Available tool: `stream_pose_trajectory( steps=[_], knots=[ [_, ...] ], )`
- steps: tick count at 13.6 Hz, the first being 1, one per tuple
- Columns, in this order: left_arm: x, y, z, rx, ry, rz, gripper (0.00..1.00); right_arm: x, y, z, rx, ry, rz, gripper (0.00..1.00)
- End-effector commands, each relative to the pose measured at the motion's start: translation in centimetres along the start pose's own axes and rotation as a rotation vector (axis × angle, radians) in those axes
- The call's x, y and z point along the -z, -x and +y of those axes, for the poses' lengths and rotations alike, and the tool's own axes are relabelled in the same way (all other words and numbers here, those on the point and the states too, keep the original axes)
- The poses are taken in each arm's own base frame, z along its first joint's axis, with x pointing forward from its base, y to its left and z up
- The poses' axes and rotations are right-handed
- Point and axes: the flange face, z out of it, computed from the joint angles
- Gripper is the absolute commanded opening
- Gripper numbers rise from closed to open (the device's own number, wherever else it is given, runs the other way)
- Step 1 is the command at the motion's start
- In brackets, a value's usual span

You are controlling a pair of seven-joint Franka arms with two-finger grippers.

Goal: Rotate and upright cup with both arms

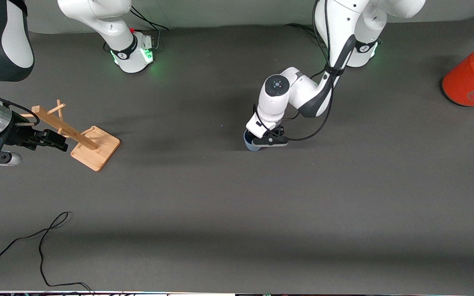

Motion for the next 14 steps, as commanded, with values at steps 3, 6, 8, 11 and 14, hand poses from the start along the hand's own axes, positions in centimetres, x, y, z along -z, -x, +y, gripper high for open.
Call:
stream_pose_trajectory(
  steps=[3,6,8,11,14],
  knots=[
    [7.4,-0.6,0.3,-0.007,-0.032,-0.024,1.0,0.6,0.1,0.0,-0.007,0.008,0.04,1.0],
    [15.1,-0.8,-0.3,0.032,-0.033,-0.055,1.0,0.6,0.1,0.0,-0.009,0.0,0.041,1.0],
    [20.7,-2.0,-2.5,0.083,-0.045,-0.095,1.0,0.6,0.1,0.0,-0.009,-0.003,0.044,1.0],
    [27.8,-5.6,-9.6,0.099,-0.061,-0.115,1.0,0.8,0.2,-0.2,-0.006,-0.004,0.048,1.0],
    [32.3,-9.4,-17.0,0.054,-0.085,-0.167,1.0,1.9,0.0,-0.1,0.008,0.001,0.069,1.0]
  ],
)
